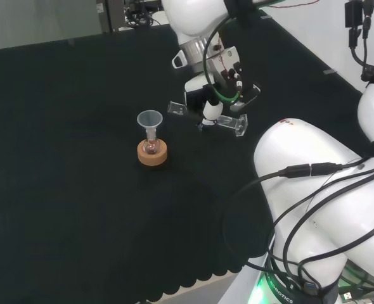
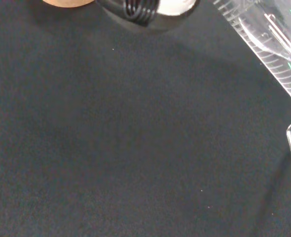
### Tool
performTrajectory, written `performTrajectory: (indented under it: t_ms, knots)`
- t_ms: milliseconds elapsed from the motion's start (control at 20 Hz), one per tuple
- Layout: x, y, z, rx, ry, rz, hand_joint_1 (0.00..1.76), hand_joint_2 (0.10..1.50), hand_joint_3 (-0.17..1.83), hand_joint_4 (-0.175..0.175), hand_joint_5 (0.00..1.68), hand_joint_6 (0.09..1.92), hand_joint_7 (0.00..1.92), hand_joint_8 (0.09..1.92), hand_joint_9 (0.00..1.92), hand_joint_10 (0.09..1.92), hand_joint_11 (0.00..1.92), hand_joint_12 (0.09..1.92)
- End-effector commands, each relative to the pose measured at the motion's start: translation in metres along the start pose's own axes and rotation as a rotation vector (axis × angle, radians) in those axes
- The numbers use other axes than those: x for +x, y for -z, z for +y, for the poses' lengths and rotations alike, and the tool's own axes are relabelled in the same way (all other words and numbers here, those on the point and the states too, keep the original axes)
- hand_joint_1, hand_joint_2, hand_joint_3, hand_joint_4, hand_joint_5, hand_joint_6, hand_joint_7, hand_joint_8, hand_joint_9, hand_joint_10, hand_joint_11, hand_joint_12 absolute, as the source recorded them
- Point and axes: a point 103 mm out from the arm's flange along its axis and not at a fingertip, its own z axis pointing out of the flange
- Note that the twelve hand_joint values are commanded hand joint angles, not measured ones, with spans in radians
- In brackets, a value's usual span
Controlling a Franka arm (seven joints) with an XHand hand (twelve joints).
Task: Pour the water from the graduated cylinder into the round-bottom flask.
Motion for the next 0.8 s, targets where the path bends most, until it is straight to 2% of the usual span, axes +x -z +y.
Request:
performTrajectory:
  t_ms: [50,350,800]
  knots:
    - [0.003,0.007,0.007,0.036,-0.010,-0.039,1.30,1.01,0.00,-0.175,1.20,0.63,1.26,0.59,1.69,0.09,1.29,0.75]
    - [0.008,0.018,0.014,0.044,-0.025,-0.053,1.30,1.01,0.00,-0.175,1.20,0.63,1.26,0.59,1.69,0.09,1.28,0.74]
    - [0.009,0.023,0.022,0.121,-0.031,-0.083,1.30,1.01,0.00,-0.175,1.20,0.63,1.26,0.59,1.69,0.09,1.28,0.74]
